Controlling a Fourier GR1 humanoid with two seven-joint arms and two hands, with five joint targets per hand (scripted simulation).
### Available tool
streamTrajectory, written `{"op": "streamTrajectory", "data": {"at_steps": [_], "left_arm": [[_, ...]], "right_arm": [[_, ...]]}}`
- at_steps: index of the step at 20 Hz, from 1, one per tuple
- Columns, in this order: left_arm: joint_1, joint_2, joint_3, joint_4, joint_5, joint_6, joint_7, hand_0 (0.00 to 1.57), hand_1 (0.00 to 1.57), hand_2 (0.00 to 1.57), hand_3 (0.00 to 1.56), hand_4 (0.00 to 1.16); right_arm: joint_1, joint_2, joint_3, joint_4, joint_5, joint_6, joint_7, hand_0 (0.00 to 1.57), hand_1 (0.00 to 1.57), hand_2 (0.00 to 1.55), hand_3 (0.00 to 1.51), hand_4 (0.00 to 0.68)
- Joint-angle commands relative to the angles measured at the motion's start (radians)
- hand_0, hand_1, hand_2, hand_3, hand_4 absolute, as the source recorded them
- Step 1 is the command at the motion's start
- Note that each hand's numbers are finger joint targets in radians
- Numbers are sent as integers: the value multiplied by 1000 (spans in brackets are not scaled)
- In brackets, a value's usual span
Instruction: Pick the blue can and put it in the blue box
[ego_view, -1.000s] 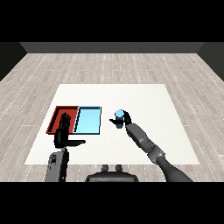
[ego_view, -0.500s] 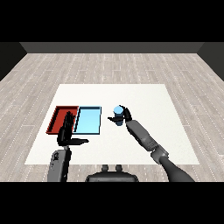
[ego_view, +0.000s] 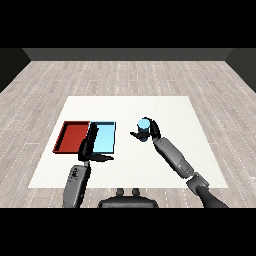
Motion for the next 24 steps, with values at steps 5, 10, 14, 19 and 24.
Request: {"op": "streamTrajectory", "data": {"at_steps": [5, 10, 14, 19, 24], "left_arm": [[-71, -8, -125, 61, 9, 117, 39, 0, 0, 0, 0, 0], [-136, -8, -190, 183, 25, 173, -24, 0, 0, 0, 0, 0], [-148, -8, -170, 211, 11, 144, -16, 0, 0, 0, 0, 0], [-128, -2, -166, 162, 55, 109, 26, 0, 0, 0, 0, 0], [-177, -8, -265, 177, 60, 212, 43, 0, 0, 0, 0, 0]], "right_arm": [[119, -3, 12, -348, 137, -113, 177, 1505, 1505, 1471, 1395, 581], [150, 29, -2, -436, 211, -113, 205, 1502, 1502, 1469, 1397, 590], [130, -14, -19, -604, 255, -101, 360, 1503, 1503, 1462, 1390, 611], [214, 81, -65, -536, 344, -44, 248, 1497, 1497, 1455, 1388, 585], [187, 73, -122, -604, 402, -6, 336, 1463, 1463, 1440, 1379, 587]]}}
